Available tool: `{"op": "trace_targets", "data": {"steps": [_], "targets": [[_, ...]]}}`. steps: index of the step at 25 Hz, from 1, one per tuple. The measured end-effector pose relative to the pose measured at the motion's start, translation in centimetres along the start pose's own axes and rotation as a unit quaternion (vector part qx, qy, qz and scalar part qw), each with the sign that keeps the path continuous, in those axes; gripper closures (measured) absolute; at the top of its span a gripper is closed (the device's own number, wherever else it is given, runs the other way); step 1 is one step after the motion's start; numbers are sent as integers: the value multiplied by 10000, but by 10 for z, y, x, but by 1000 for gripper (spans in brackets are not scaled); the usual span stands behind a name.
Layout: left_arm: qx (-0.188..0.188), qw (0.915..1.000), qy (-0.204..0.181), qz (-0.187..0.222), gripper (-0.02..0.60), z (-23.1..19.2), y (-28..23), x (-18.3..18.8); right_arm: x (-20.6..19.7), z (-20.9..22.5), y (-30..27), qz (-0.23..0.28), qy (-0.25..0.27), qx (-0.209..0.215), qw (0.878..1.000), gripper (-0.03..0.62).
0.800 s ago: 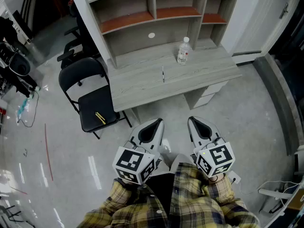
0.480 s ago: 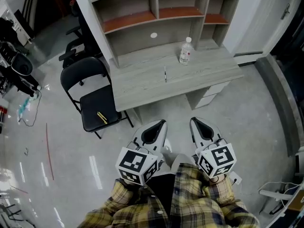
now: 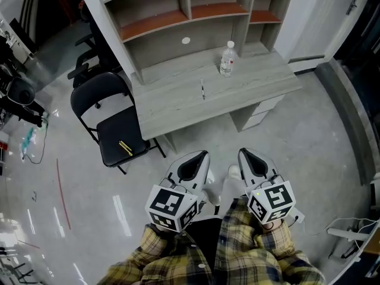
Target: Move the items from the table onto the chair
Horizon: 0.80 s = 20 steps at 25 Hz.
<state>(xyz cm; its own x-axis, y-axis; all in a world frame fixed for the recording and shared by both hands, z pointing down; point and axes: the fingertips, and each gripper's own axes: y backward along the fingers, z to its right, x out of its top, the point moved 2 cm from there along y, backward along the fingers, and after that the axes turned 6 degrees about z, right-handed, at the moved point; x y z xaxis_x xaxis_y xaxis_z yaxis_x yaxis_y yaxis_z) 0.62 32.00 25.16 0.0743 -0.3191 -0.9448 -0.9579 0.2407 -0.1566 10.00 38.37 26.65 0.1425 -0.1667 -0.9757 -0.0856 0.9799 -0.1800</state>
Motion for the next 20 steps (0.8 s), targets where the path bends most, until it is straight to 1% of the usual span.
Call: {"op": "trace_targets", "data": {"steps": [3,7,11,17,20], "targets": [[-7,10000,22,-34,577,-4,-12,1,-1,10,-7,-37,-46,-15,10000,577],[119,9999,41,-52,577,-11,-35,0,-5,29,-21,-78,-86,75,9999,577],[251,9996,39,-83,577,-19,-65,2,0,57,-43,-47,-141,176,9997,577],[426,9990,-18,-129,577,-34,-134,16,9,115,-88,-117,-241,381,9989,577],[617,9981,-29,-80,577,-41,-174,28,23,150,-115,-121,-201,615,9978,577]]}}
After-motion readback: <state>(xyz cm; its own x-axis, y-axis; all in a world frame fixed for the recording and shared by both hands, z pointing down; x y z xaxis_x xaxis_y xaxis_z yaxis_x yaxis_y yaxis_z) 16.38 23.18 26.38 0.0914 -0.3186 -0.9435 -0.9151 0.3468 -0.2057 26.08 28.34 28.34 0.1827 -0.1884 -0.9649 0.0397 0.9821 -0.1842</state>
